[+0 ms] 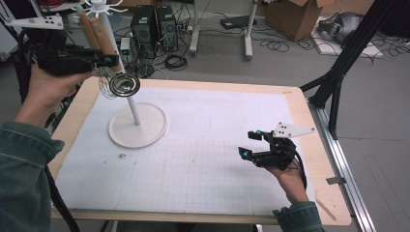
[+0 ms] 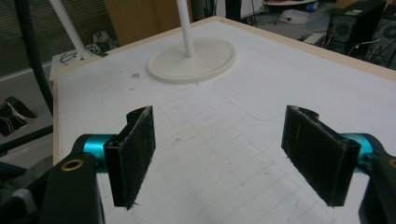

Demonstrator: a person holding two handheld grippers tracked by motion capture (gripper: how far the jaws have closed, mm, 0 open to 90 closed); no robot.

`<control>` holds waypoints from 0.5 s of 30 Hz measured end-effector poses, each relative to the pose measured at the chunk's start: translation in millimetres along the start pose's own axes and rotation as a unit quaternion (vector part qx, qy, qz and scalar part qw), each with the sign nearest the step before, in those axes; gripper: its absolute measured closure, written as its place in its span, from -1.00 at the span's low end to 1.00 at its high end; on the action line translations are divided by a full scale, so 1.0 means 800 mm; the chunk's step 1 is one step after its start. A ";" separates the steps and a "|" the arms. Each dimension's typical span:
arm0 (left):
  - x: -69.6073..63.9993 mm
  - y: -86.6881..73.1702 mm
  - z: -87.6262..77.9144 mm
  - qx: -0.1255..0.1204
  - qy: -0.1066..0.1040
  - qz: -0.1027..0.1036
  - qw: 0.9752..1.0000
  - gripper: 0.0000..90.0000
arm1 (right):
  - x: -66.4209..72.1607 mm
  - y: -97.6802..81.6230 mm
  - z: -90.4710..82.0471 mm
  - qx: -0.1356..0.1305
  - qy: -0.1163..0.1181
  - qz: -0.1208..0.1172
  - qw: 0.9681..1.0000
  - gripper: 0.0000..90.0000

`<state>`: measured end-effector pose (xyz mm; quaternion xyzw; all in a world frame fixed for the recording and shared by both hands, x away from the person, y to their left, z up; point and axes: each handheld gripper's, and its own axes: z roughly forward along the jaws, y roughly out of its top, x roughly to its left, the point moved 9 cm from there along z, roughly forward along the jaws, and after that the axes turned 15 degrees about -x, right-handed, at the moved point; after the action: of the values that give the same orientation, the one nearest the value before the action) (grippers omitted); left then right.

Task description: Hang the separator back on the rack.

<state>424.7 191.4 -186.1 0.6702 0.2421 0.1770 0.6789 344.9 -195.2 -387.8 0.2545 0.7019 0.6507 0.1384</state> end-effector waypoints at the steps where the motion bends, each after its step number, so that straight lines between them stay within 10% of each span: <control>1: 0.001 0.000 0.000 0.000 0.001 -0.002 1.000 0.60 | 0.000 0.000 0.000 0.001 0.000 0.002 1.000 -0.44; 15: 0.016 0.001 0.004 -0.003 -0.001 -0.017 1.000 0.60 | -0.001 0.001 -0.001 0.001 0.000 0.005 1.000 -0.44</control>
<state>437.2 196.0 -186.9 0.6645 0.2522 0.1657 0.6837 345.4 -196.6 -387.1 0.2578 0.7014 0.6507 0.1346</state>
